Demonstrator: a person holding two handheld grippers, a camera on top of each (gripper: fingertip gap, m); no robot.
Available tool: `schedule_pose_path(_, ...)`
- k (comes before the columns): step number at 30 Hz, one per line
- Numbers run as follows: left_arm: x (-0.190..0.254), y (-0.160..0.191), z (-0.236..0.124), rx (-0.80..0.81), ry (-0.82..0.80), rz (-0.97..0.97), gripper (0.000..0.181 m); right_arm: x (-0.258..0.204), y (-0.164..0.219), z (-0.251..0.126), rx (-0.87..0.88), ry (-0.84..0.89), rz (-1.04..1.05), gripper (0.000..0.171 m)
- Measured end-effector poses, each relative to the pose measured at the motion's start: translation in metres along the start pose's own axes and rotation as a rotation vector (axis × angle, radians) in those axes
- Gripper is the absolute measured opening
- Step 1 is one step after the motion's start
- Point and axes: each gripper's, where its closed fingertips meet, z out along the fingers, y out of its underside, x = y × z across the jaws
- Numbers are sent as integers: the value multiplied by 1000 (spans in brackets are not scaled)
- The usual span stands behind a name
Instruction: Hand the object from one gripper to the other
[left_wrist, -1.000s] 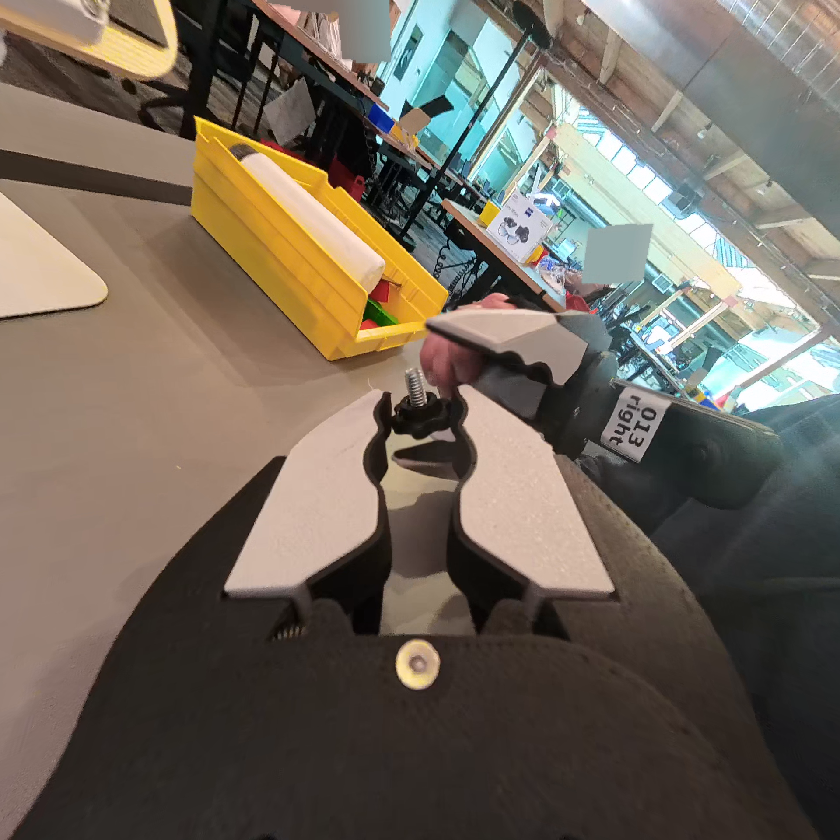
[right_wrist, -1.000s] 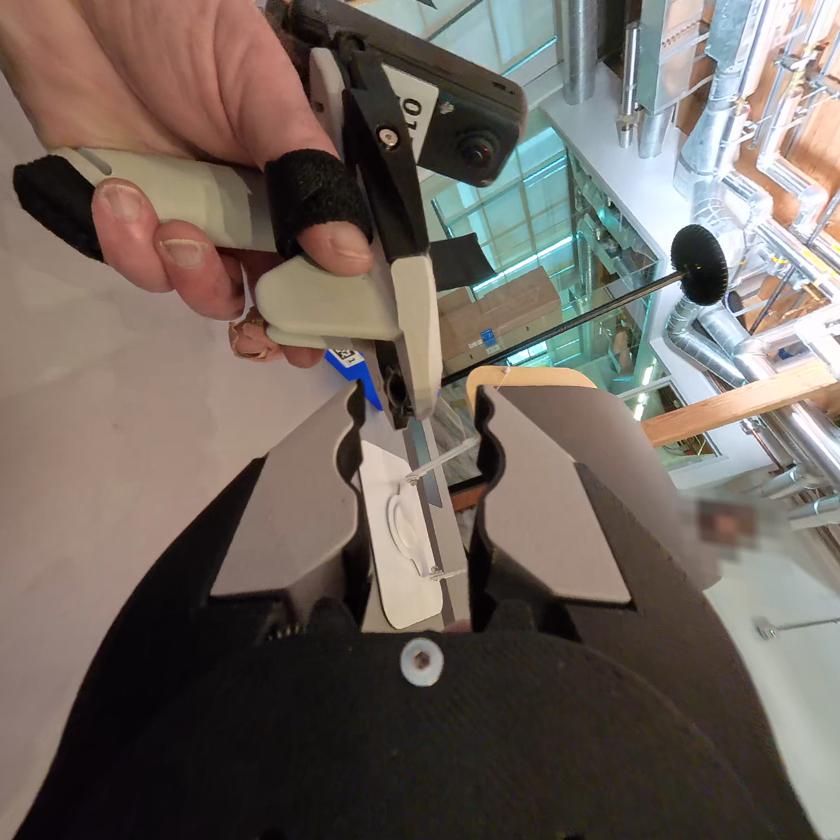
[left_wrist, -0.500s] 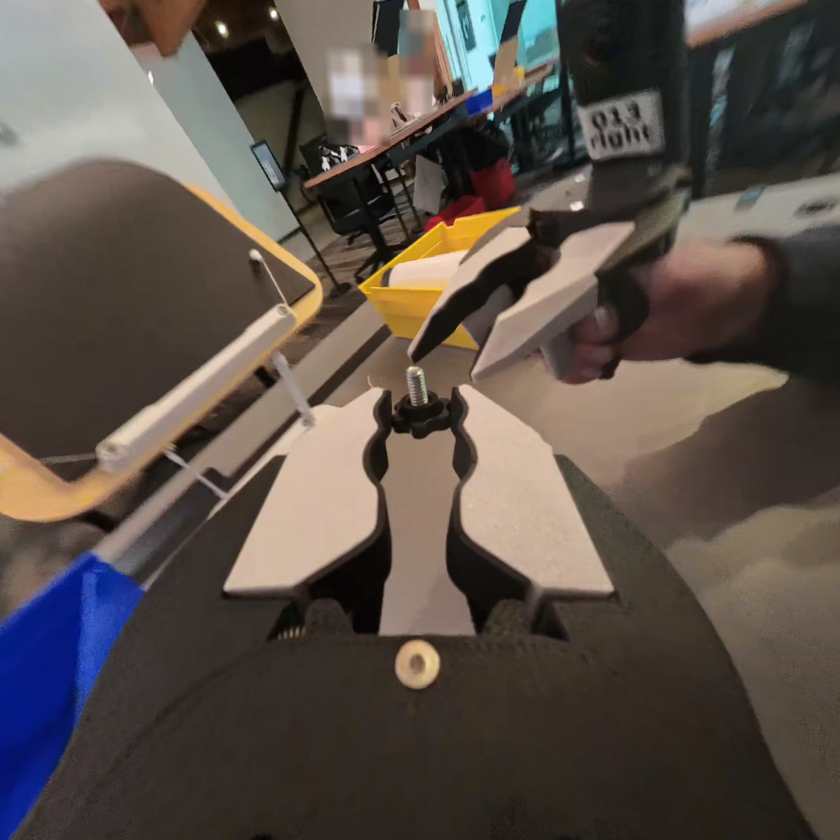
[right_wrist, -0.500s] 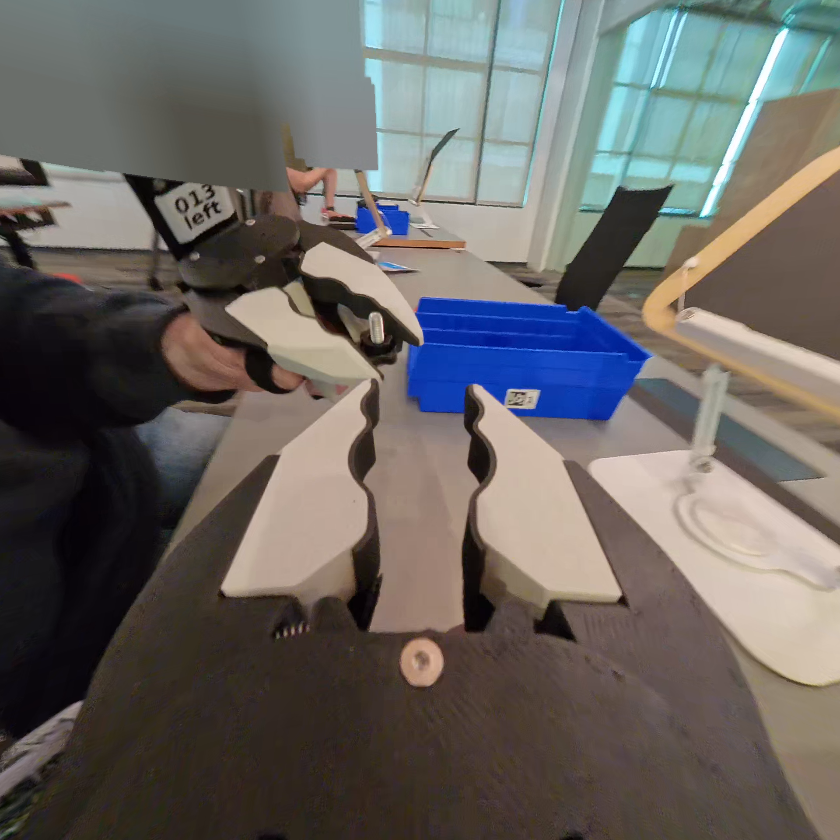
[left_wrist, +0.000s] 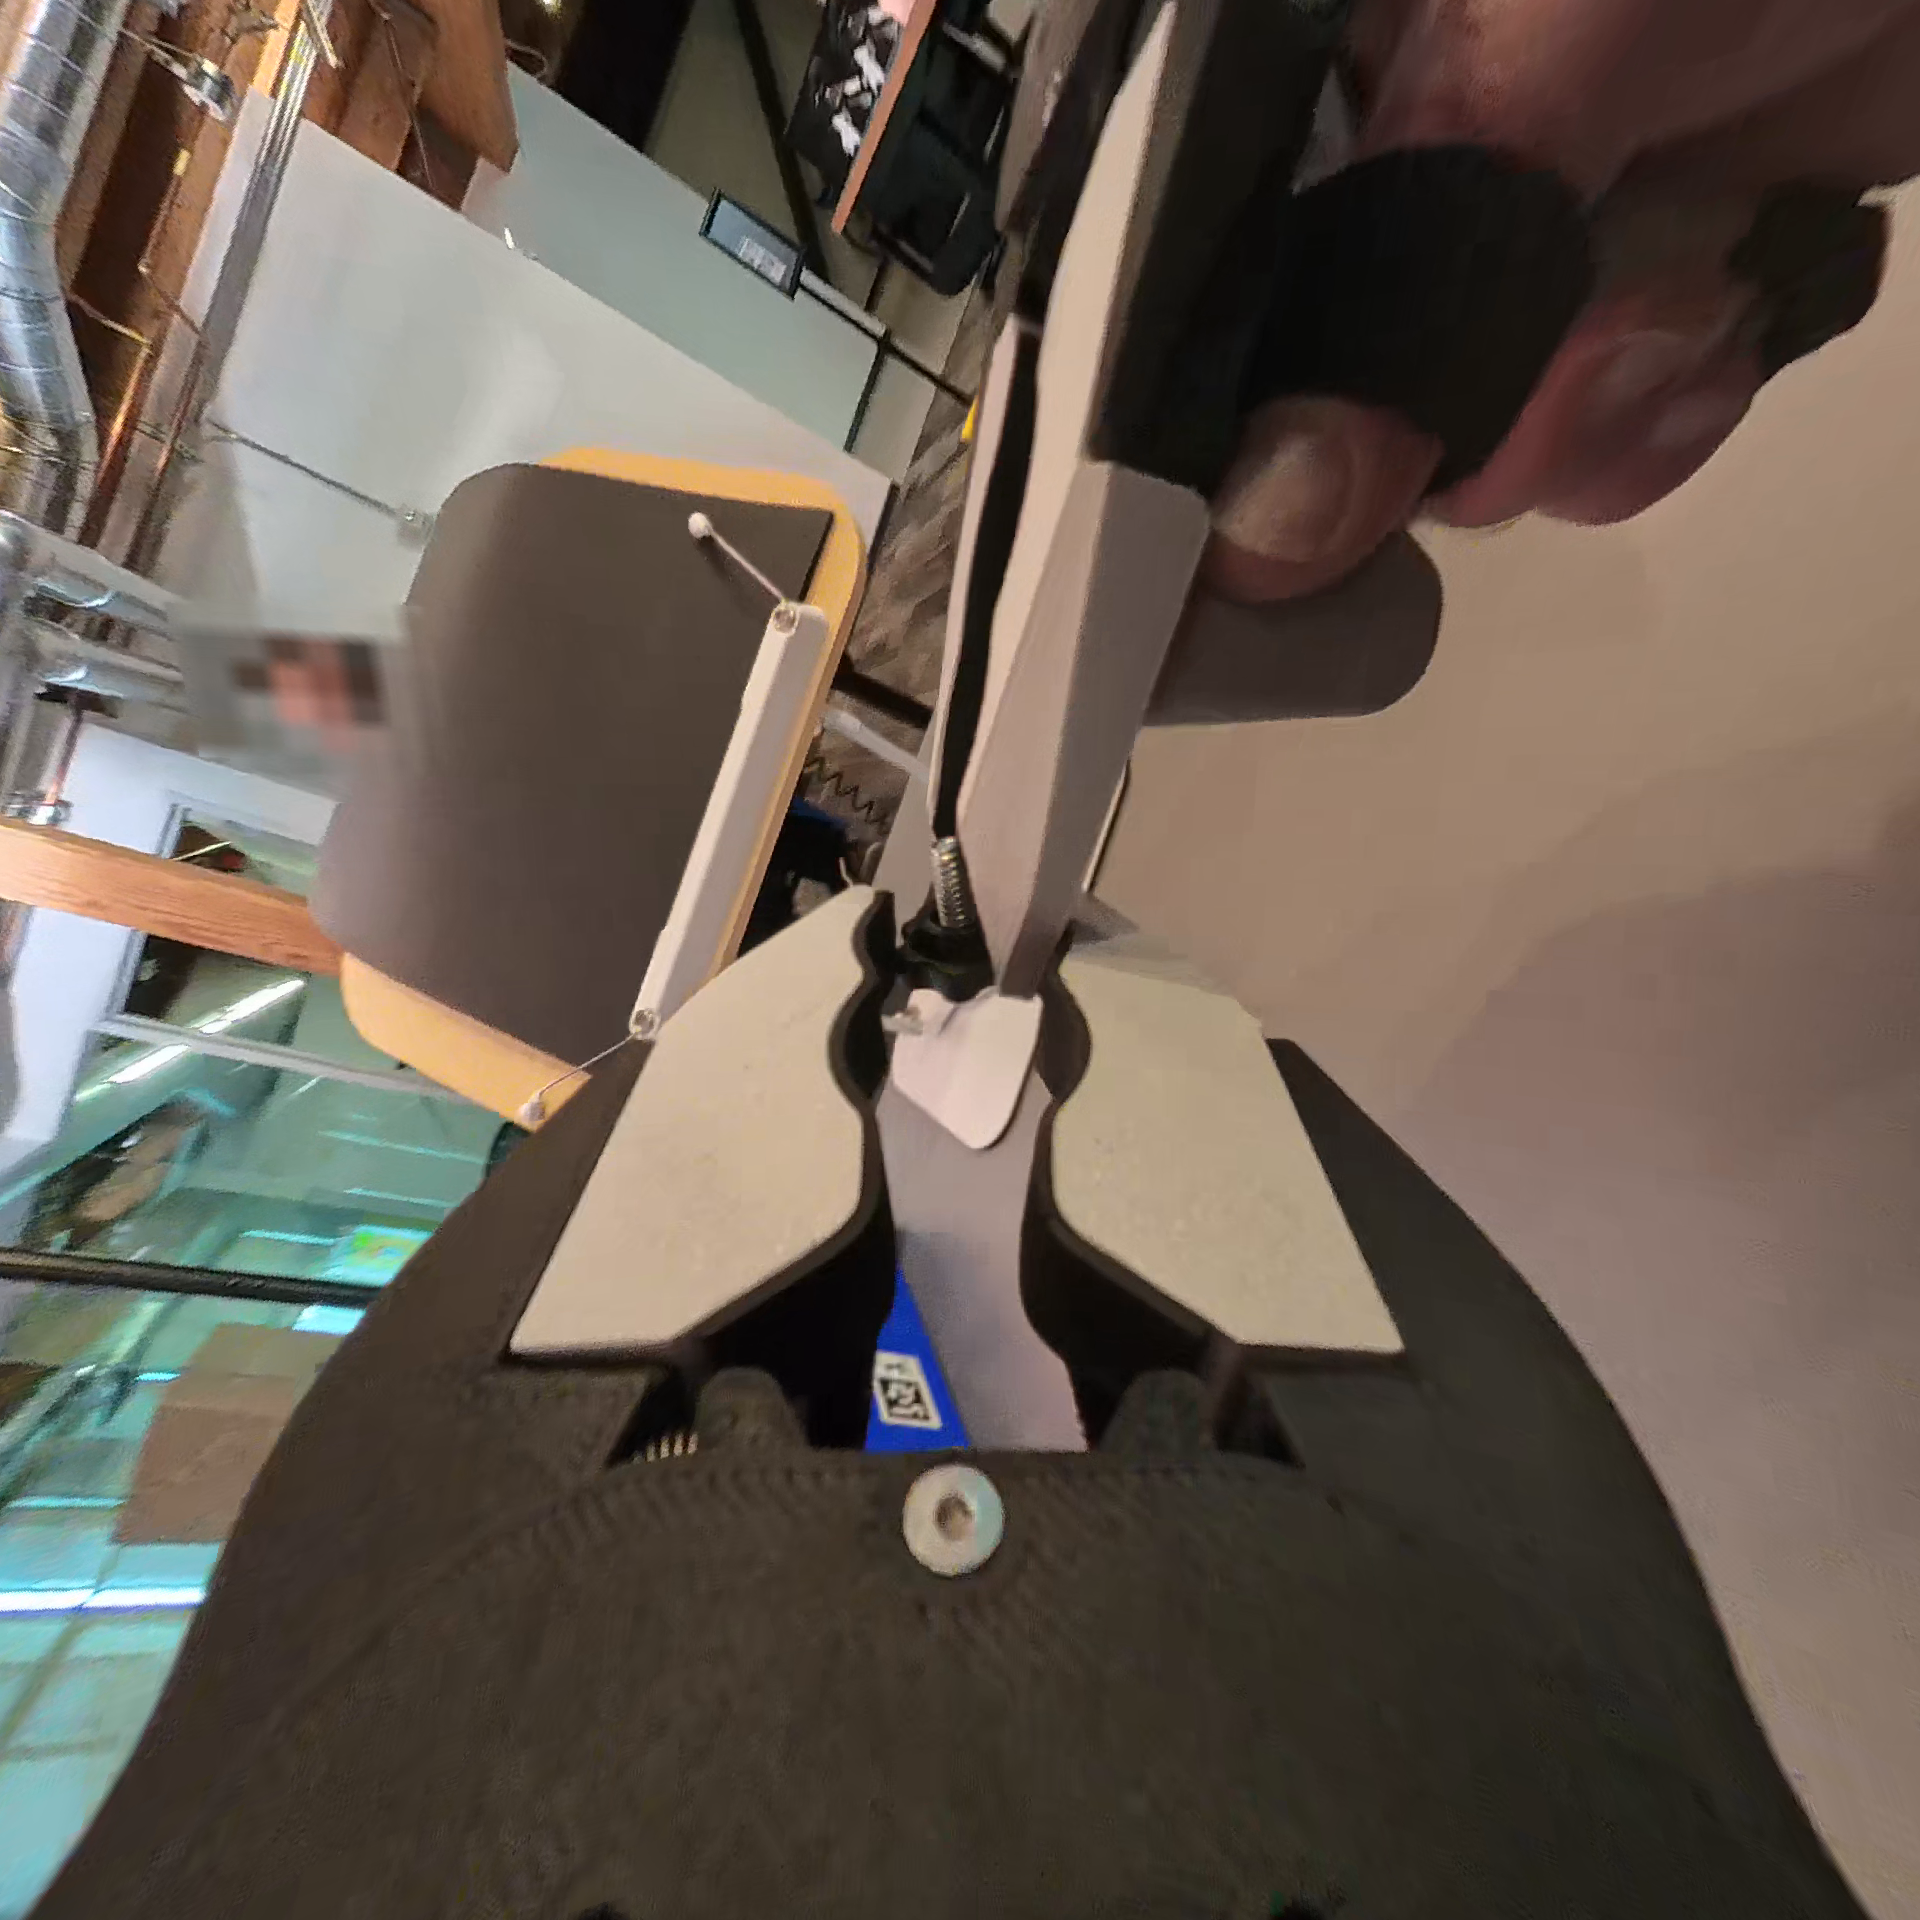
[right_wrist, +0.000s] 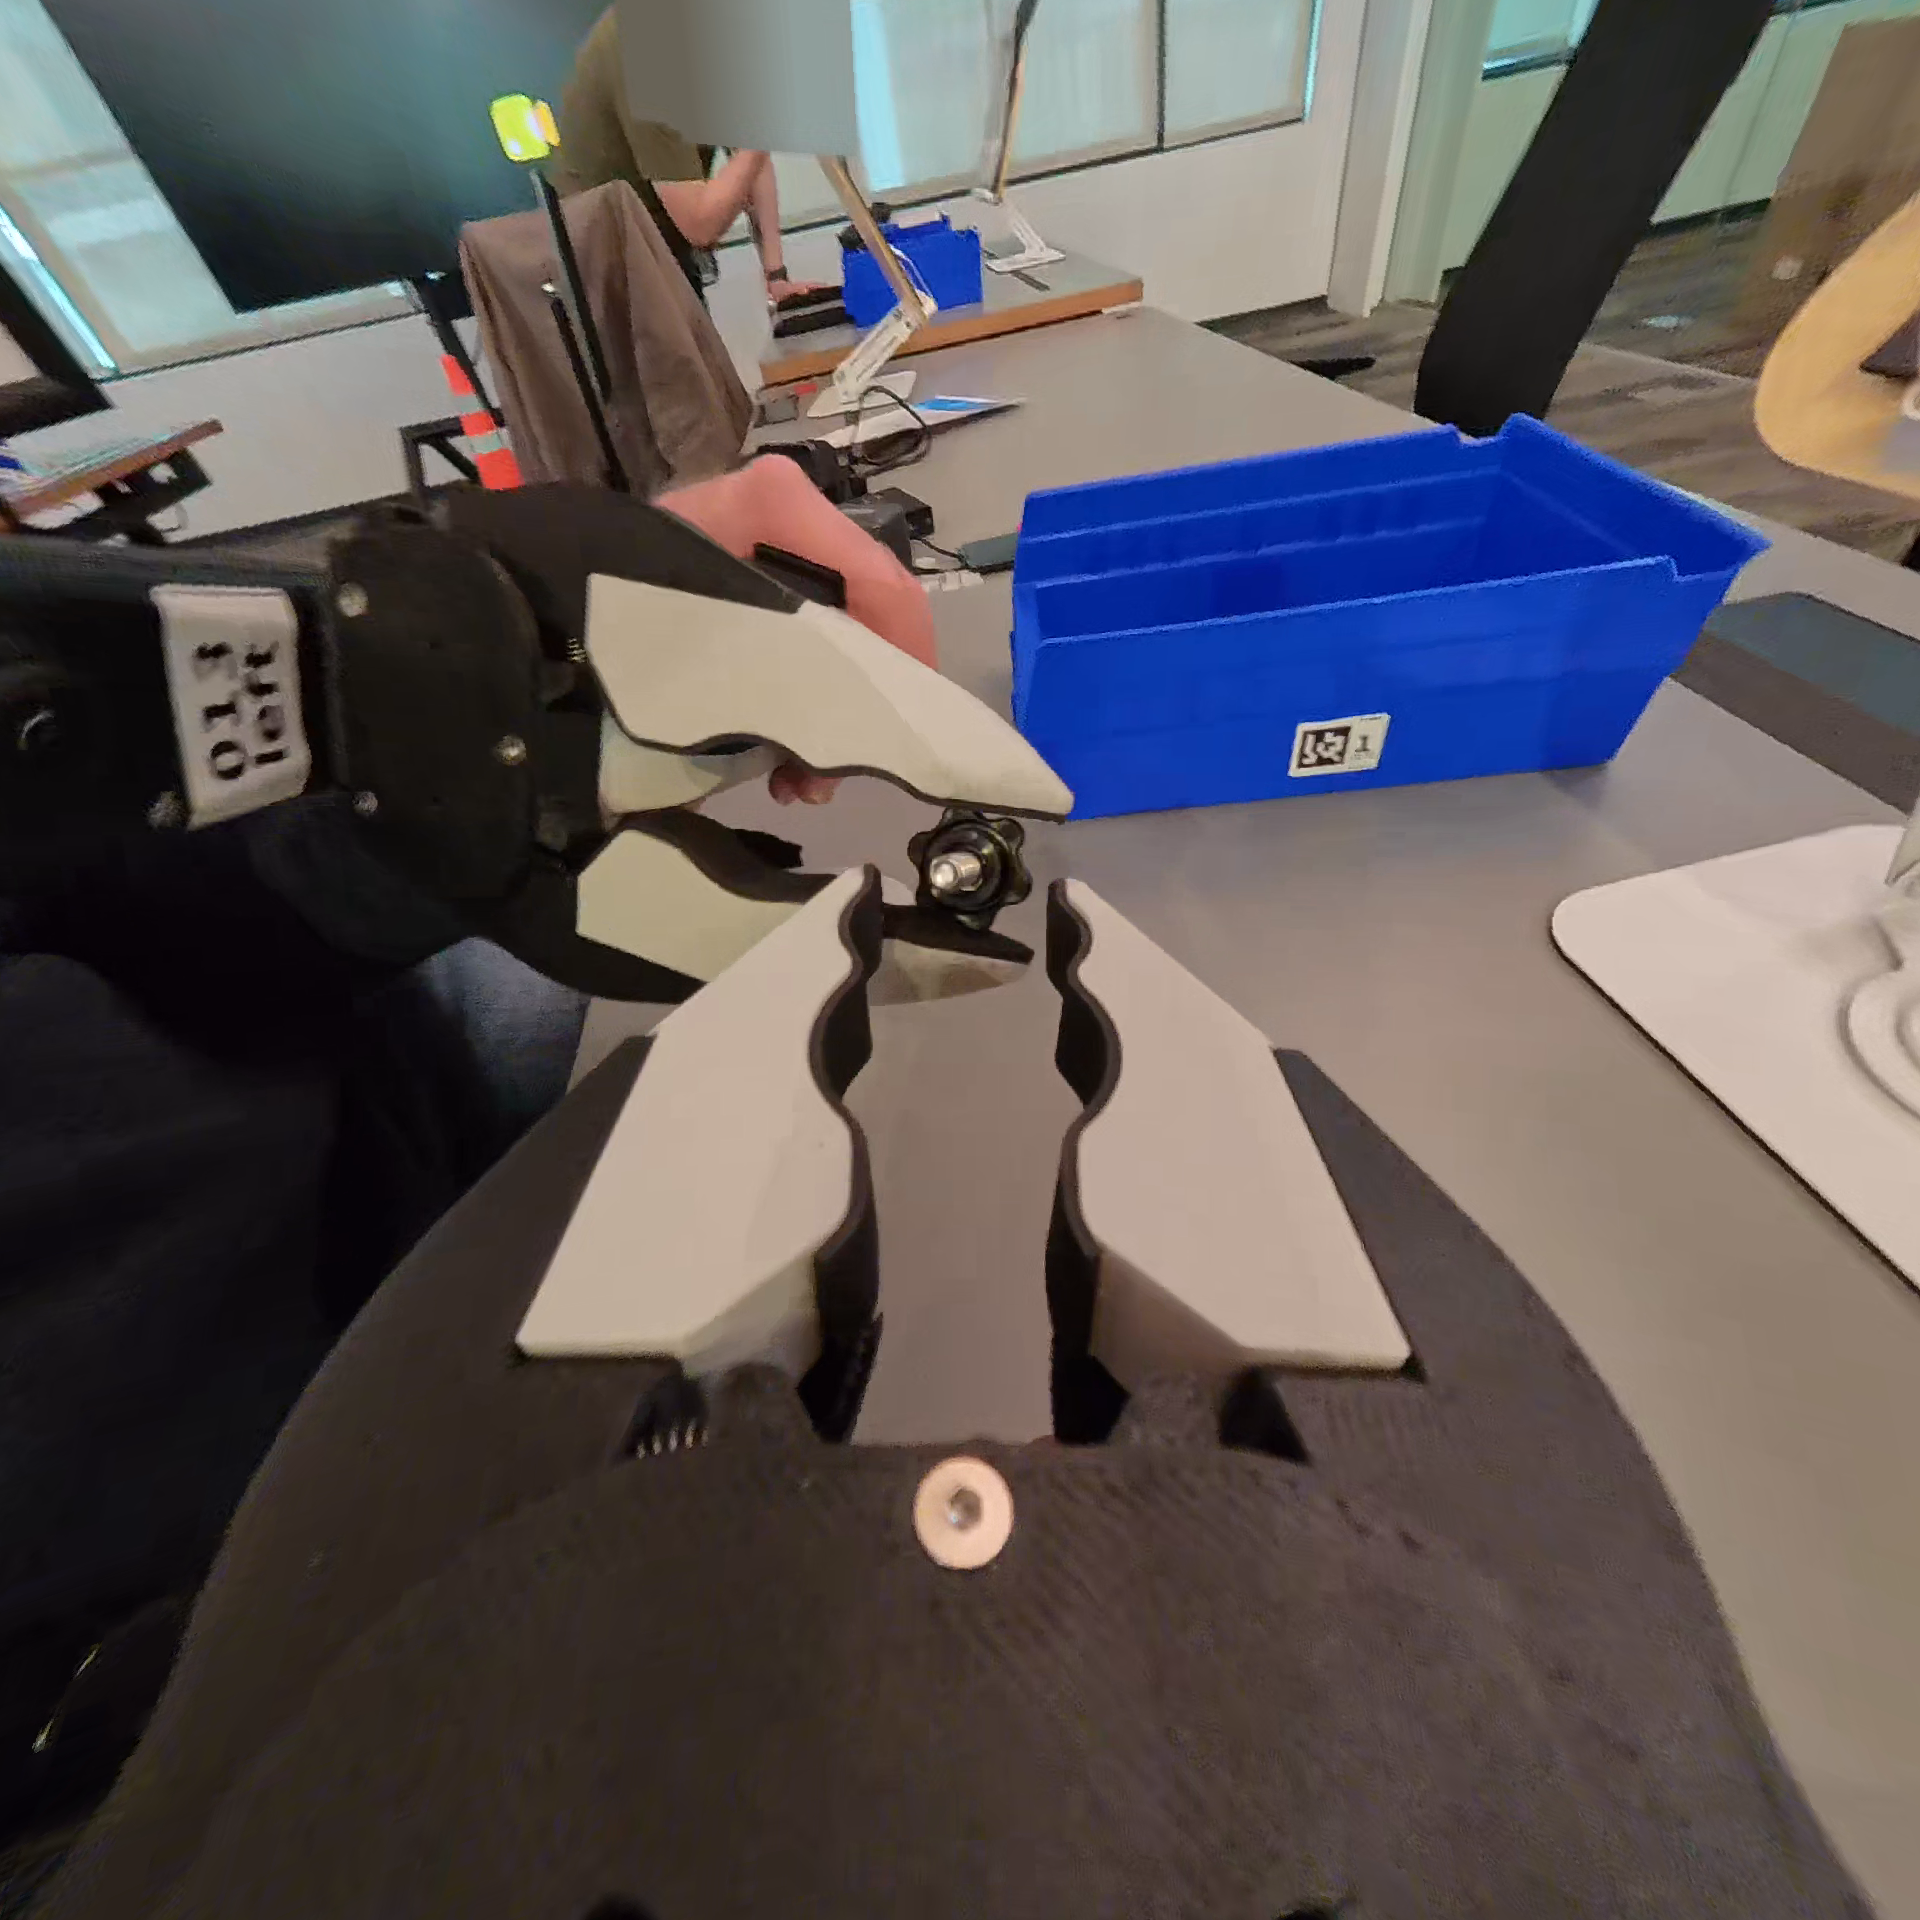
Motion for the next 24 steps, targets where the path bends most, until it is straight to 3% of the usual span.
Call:
schedule_pose_path(12,9,16,10,-117,-38,133,24,12,14,18,-14,101,-11,22)
schedule_pose_path(24,12,13,2,-29,87,-88,30,20,9,7,7,91,-94,21)
